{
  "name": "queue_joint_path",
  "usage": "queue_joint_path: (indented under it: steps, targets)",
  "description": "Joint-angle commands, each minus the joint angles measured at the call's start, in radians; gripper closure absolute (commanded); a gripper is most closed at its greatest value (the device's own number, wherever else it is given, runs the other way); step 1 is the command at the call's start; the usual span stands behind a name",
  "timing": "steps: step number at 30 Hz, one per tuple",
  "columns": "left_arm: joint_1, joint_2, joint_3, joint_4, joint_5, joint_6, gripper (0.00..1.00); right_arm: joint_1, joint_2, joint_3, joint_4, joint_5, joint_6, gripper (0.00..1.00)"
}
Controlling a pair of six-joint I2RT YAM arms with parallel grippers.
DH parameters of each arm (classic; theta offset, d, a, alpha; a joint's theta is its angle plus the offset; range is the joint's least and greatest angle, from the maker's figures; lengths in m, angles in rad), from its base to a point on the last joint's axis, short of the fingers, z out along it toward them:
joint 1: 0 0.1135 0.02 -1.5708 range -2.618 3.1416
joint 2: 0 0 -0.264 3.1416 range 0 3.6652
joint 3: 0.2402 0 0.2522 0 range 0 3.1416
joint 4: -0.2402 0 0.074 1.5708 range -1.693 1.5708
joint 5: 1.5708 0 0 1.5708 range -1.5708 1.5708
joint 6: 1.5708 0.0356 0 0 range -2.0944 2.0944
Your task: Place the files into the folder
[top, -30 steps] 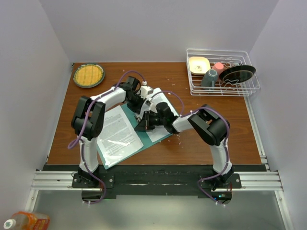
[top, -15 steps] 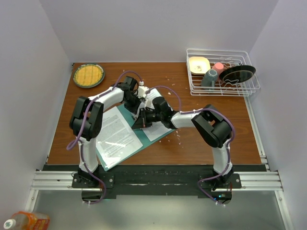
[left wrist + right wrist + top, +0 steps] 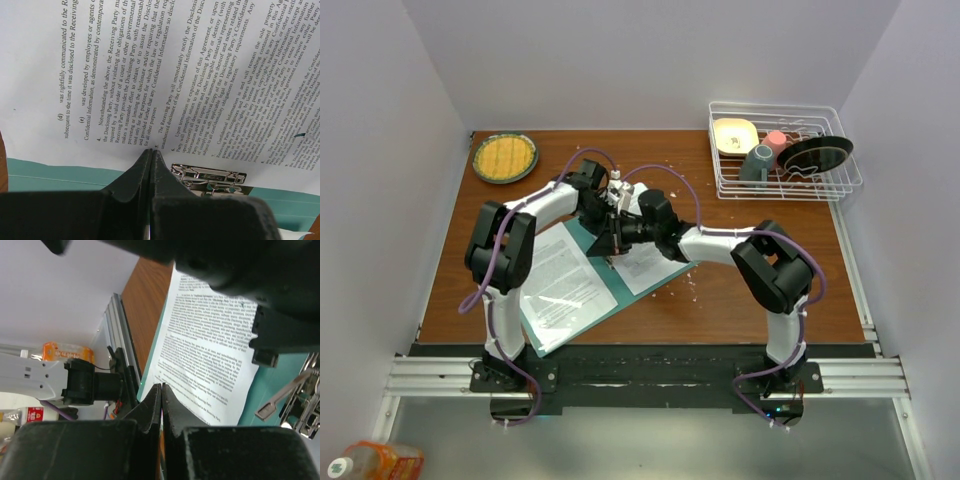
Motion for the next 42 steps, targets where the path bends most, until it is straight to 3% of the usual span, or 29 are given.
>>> queue_joint_path:
  steps: [1,5,10,42]
  targets:
    - [0.002,0.018,-0.048,-0.068,-0.028,0.021,1.0,-0.005,-0.062,0.052,-0.05,0.024,-0.09,0.99]
    - [0.001,0.014,-0.048,-0.069,-0.027,0.023,1.0,-0.015,-0.043,0.06,-0.16,0.087,-0.218,1.0]
    - [0.001,0.009,-0.051,-0.072,-0.028,0.024,1.0,-0.031,-0.043,0.009,-0.15,0.162,-0.278,1.0]
    - [0.001,0.021,-0.043,-0.074,-0.03,0.026,1.0,-0.035,0.067,-0.064,-0.087,0.133,-0.246,1.0]
